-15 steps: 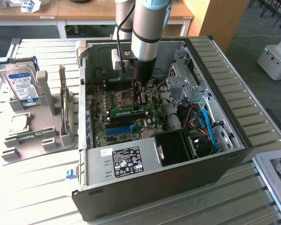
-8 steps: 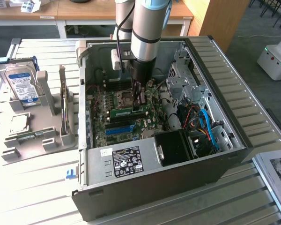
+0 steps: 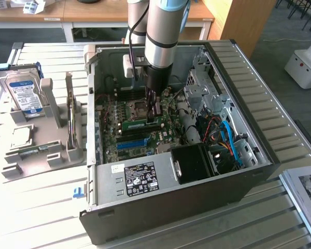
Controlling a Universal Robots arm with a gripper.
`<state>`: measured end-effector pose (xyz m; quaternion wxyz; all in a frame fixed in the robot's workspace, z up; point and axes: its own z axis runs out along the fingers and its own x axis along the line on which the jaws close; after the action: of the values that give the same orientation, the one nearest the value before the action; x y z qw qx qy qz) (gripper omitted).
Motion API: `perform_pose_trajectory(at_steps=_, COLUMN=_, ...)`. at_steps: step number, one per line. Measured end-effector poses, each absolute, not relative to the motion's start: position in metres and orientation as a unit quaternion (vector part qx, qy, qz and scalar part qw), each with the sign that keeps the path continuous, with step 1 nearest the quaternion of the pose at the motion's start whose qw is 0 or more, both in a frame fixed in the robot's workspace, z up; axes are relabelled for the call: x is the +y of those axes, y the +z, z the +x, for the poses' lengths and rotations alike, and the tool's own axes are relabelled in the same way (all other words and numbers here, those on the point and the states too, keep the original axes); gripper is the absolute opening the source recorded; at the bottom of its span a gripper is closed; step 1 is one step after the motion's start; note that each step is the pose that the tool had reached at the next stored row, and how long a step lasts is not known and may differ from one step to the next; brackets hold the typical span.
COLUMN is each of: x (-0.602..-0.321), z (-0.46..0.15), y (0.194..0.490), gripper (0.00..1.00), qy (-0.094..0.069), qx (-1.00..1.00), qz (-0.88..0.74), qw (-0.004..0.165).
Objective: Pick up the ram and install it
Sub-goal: 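Insert the ram into the slot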
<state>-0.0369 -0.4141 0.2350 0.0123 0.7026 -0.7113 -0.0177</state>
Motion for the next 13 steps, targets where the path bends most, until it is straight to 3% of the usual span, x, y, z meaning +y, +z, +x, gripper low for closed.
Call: perform_pose_trajectory(at_steps=13, x=-0.4145, z=-0.0364, y=0.2351, gripper=0.12, qy=-0.018, qx=-0.713, qz=0.701, qw=0.012)
